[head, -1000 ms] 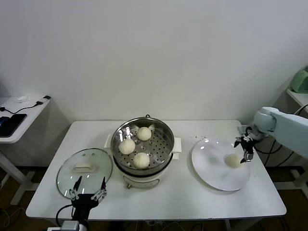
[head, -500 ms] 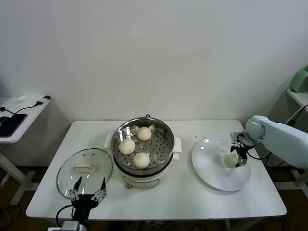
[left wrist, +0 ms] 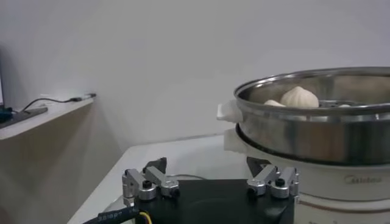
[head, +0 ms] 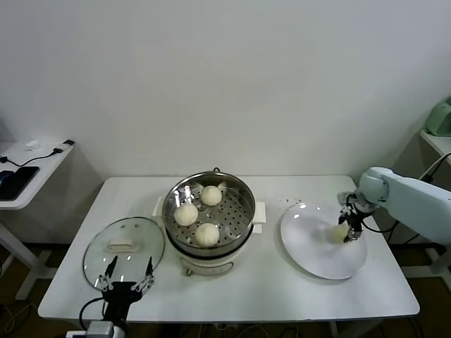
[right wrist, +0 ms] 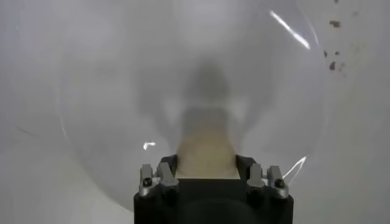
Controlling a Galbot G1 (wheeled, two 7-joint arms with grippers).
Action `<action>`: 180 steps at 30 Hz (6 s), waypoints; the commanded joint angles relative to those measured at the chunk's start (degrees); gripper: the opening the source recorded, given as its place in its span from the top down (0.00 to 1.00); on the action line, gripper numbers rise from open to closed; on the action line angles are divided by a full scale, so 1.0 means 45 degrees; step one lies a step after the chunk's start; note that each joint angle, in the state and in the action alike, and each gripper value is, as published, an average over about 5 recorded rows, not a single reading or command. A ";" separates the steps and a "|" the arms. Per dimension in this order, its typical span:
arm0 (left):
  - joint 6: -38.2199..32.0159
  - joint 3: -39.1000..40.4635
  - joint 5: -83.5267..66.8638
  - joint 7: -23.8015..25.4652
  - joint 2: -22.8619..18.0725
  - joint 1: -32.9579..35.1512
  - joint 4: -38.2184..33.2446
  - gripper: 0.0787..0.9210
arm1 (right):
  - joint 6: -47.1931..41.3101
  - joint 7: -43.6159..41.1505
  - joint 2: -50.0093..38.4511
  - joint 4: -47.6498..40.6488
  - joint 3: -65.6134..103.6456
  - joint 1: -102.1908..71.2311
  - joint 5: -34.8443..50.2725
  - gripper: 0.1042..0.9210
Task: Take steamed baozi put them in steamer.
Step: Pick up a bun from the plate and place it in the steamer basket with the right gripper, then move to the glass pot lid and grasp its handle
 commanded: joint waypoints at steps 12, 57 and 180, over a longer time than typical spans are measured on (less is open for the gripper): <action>0.0196 0.0212 -0.0032 -0.0024 0.0064 -0.0023 -0.0505 0.12 | -0.1622 0.0622 0.3144 0.5995 -0.6501 1.0510 0.8391 0.34; 0.0370 0.0063 -0.0603 0.0032 0.0320 -0.0273 -0.0325 0.12 | -0.2530 0.2277 0.7227 0.2876 -0.3916 0.4747 0.8085 0.28; -0.0630 0.0368 1.6177 -0.4028 0.3336 -0.6087 0.9843 0.12 | 0.4186 1.3615 0.5156 0.8648 2.3149 -2.2840 0.2156 0.12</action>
